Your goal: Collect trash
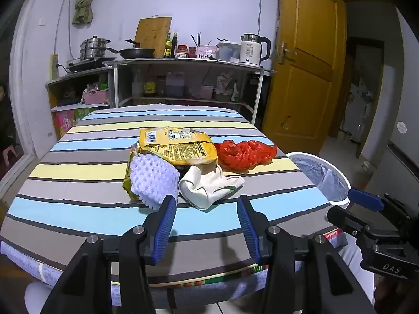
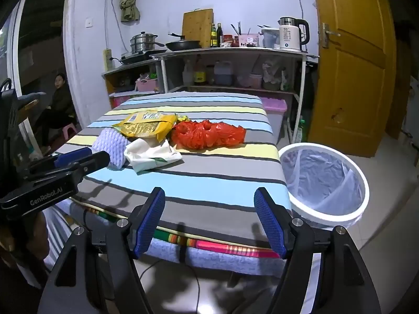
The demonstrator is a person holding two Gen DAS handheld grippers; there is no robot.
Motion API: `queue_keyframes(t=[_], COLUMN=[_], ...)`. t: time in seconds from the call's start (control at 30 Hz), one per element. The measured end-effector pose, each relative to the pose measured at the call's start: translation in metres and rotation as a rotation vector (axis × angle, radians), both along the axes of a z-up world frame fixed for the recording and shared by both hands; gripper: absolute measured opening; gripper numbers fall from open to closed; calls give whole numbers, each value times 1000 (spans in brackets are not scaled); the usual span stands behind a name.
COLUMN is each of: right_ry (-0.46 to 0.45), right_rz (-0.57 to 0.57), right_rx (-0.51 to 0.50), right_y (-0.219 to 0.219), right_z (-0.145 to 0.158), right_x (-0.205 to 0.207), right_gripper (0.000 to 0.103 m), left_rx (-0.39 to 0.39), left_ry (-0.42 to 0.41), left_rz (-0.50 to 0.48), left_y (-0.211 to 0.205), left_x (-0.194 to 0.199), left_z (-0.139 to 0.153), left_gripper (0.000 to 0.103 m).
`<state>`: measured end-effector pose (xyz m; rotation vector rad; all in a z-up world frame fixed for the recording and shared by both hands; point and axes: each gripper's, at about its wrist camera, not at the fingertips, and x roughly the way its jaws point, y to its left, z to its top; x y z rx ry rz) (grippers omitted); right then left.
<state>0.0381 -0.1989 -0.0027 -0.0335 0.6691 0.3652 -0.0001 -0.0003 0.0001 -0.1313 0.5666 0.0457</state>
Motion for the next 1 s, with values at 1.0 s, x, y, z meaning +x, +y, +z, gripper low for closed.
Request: queue_keyframes(t=[1.0], right_ry=[-20], right_rz=[-2], right_rx=[-4], right_y=[-1], right_z=[4], right_x=[-4], right_gripper=[71], left_rx=[-3], left_ry=[-16], left_rz=[-19], left_y=[-4], left_x=[-6], left_z=[5], left_gripper=[48])
